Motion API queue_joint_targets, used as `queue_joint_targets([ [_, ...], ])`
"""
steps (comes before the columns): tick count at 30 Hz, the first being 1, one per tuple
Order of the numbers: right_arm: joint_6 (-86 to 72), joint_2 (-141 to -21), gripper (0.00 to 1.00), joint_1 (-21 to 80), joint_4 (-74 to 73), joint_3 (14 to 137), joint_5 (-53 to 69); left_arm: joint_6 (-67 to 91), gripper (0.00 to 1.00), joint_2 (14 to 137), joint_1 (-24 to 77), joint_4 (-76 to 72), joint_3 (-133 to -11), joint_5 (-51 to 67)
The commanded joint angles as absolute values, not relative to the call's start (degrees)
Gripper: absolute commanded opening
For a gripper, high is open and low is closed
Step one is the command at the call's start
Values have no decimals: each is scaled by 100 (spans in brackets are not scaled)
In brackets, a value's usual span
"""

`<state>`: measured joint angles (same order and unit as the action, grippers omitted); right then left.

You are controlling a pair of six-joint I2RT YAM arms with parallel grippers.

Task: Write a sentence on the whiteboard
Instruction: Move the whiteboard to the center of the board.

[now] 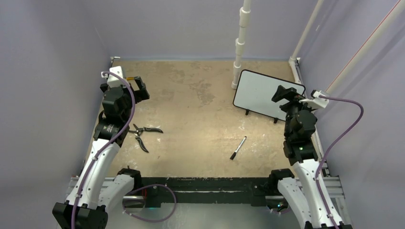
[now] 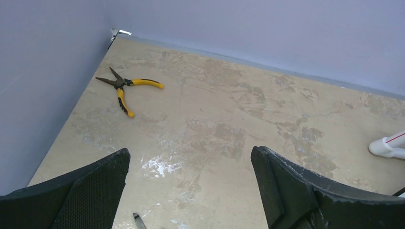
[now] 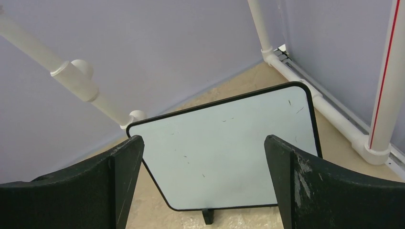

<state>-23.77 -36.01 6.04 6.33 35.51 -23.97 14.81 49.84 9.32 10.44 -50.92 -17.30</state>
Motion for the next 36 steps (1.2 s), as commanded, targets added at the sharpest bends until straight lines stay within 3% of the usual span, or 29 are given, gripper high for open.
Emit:
queue_joint_targets([
  [1,-2381,-3664,99,595,494,3863,-2198,1443,99,5054,879,917,-5221,-1657],
  [10,-2873,-3963,97,597,464,3500,-1159,1589,99,5090,879,877,-5037,-1582],
  [17,-3722,-4693,75,632,1062,2619,315,1596,99,5185,883,958,-5003,-1482],
  [30,-4109,-6953,67,1741,1875,2953,-1224,1666,99,5305,880,905,-4935,-1072],
  [36,-4393,-7798,58,1835,2065,3165,-1605,1622,99,5269,883,914,-4926,-1106],
])
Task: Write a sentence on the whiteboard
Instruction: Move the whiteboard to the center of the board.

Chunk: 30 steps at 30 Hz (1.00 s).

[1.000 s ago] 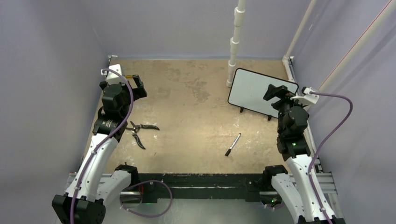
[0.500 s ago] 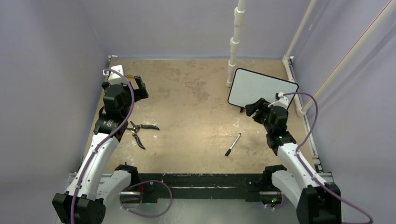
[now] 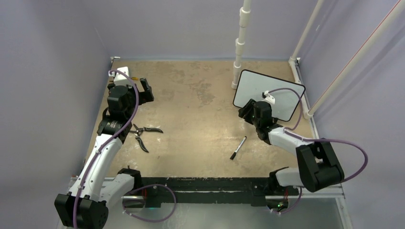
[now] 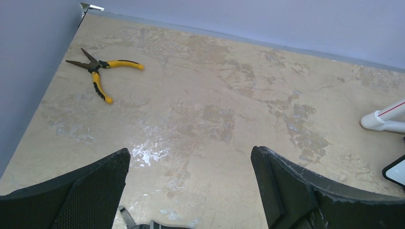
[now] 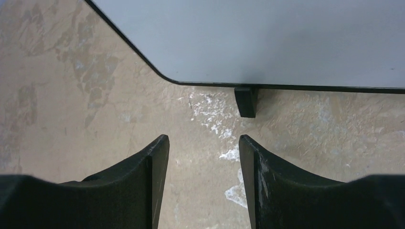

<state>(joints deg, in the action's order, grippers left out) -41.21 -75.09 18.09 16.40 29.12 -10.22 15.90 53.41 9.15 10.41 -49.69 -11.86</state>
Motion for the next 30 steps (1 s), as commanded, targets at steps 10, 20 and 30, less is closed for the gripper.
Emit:
queue_joint_targets([
  [10,-4474,-8119,54,1841,1985,3240,-1958,1591,99,5351,885,901,-4935,-1077],
  [20,-4334,-8680,40,1837,1940,3621,-2035,1587,98,5405,883,896,-4934,-1068],
  [30,-4331,-8867,39,1835,1680,3724,-2353,1582,99,5422,879,896,-4932,-1090],
])
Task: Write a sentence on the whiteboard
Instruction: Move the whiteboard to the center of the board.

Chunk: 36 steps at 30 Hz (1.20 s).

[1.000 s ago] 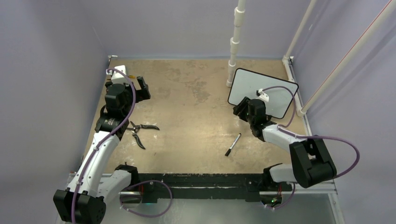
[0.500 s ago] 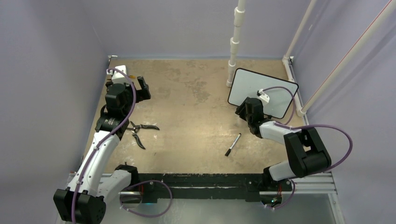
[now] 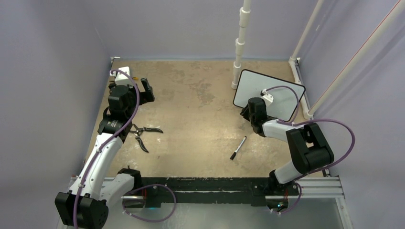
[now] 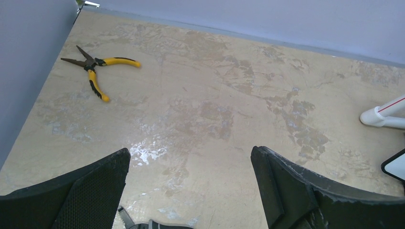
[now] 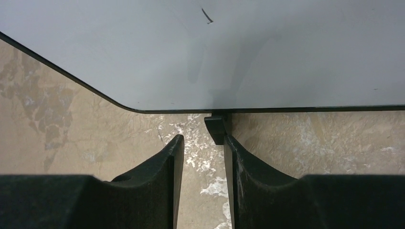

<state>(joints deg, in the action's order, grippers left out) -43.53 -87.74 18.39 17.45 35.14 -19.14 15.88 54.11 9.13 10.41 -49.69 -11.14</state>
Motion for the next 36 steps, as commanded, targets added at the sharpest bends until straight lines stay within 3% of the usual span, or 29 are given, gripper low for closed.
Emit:
queue_joint_targets([
  [1,-4337,-8876,39,1837,1660,3731,-2380,1582,98,5429,879,896,-4937,-1090],
  [18,-4359,-9178,37,1835,1459,4011,-2695,1582,98,5414,887,896,-4923,-1096],
  [20,-4339,-9182,34,1834,1503,4006,-2696,1583,99,5415,884,897,-4926,-1099],
  [25,-4223,-9192,15,1837,1652,4005,-2741,1573,99,5423,880,898,-4924,-1107],
  [30,-4062,-9158,2,1845,1753,3940,-2648,1564,99,5426,882,896,-4922,-1116],
  [36,-3878,-8985,0,1977,1972,3709,-2362,1573,99,5414,880,891,-4914,-1117],
])
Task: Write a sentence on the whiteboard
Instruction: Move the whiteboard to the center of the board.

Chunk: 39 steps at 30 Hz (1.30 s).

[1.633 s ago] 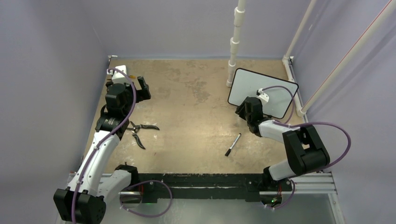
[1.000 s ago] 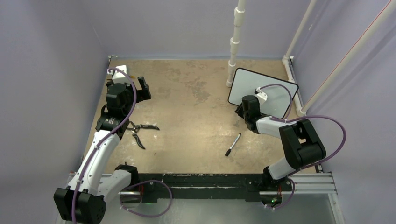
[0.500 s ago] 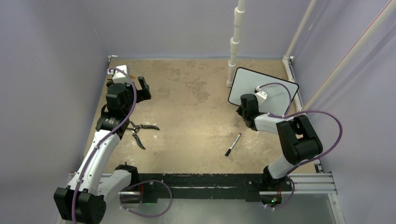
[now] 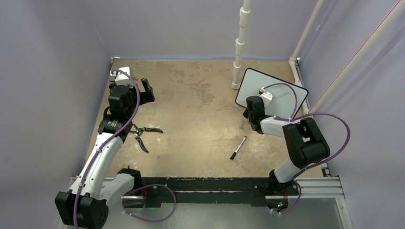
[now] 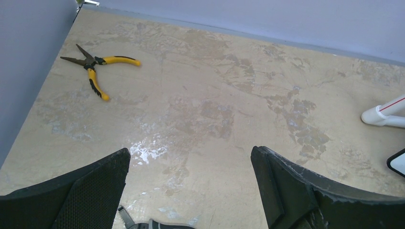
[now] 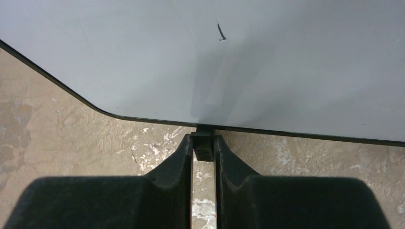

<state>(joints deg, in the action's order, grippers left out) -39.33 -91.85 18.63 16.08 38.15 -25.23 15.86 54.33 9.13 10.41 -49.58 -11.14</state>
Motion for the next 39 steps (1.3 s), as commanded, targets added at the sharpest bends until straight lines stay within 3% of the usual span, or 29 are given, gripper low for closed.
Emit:
queue_joint_targets([
  [1,-3851,-8949,0,2030,1984,3677,-2350,1579,99,5414,881,888,-4913,-1110],
  [11,-3628,-8924,0,3013,2153,3666,-2055,1591,99,5375,882,888,-4896,-1081],
  [25,-2855,-9202,0,5138,2639,3810,-1576,1608,99,5346,883,885,-4872,-1045],
  [36,-2162,-9200,0,5642,2864,3779,-916,1443,98,5315,879,806,-4880,-766],
  [39,-2170,-9086,32,5643,2786,3784,-948,1379,96,5376,888,819,-4974,-541],
])
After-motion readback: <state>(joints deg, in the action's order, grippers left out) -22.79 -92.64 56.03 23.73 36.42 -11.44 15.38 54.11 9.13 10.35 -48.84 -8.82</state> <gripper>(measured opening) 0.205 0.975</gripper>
